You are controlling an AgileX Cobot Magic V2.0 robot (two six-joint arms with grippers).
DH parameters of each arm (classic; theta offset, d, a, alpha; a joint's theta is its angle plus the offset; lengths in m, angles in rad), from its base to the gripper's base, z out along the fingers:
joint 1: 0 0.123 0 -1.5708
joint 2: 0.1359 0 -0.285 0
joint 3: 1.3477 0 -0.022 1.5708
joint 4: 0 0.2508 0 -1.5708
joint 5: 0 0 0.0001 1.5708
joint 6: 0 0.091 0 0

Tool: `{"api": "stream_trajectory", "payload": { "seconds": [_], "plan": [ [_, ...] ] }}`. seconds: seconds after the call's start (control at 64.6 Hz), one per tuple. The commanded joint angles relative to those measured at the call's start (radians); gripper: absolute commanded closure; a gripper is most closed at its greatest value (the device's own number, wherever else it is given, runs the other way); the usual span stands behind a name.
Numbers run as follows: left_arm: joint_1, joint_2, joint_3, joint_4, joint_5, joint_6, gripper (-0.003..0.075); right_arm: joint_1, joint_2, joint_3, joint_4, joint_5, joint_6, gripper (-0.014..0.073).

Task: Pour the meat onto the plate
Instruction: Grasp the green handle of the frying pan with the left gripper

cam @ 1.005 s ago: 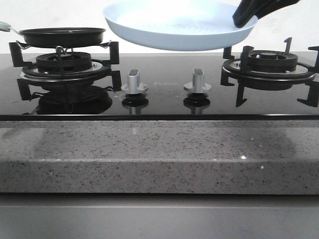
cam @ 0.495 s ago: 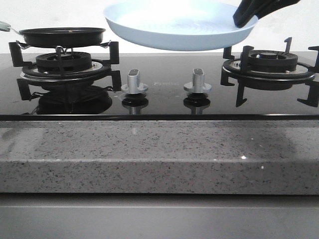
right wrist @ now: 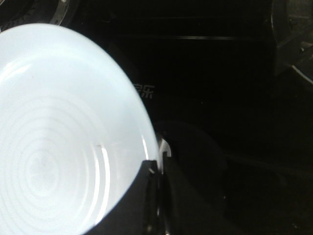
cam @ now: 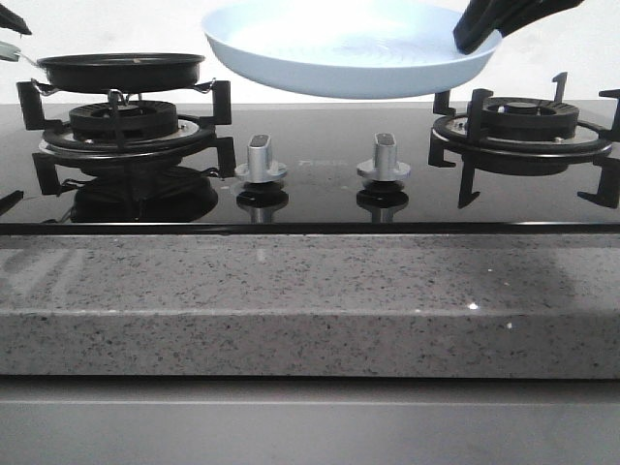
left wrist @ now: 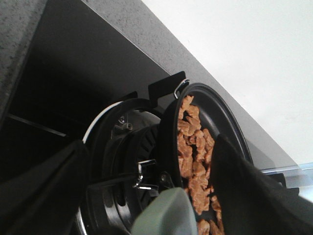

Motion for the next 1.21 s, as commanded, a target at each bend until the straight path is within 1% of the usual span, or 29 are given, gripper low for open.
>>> {"api": "stream_trajectory", "payload": {
  "seconds": [0.0, 0.108, 0.278, 0.51, 0.727, 0.913, 1.191],
  "plan": [
    [-0.005, -0.051, -0.035, -0.066, 0.034, 0.001, 0.0214, -0.004, -0.036, -0.028, 0.034, -0.053, -0.008, 0.0662],
    [-0.005, -0.051, -0.035, -0.064, 0.05, -0.01, 0.0279, -0.004, -0.036, -0.028, 0.034, -0.053, -0.008, 0.0662],
    [-0.005, -0.051, -0.035, -0.066, 0.081, -0.029, 0.0428, -0.004, -0.036, -0.028, 0.034, -0.053, -0.008, 0.0662],
    [-0.005, -0.051, -0.035, -0.066, 0.087, -0.035, 0.0566, -0.004, -0.036, -0.028, 0.034, -0.053, -0.008, 0.0662],
    [-0.005, -0.051, -0.035, -0.066, 0.106, -0.035, 0.0742, -0.004, -0.036, -0.028, 0.034, -0.053, -0.008, 0.0662],
    [-0.005, -0.051, -0.035, -0.08, 0.127, -0.035, 0.0741, -0.004, -0.036, -0.028, 0.034, -0.053, -0.008, 0.0662],
    [-0.005, -0.071, -0.037, -0.16, 0.166, -0.035, 0.0741, -0.004, -0.036, -0.028, 0.034, -0.053, -0.008, 0.0662]
  ]
}}
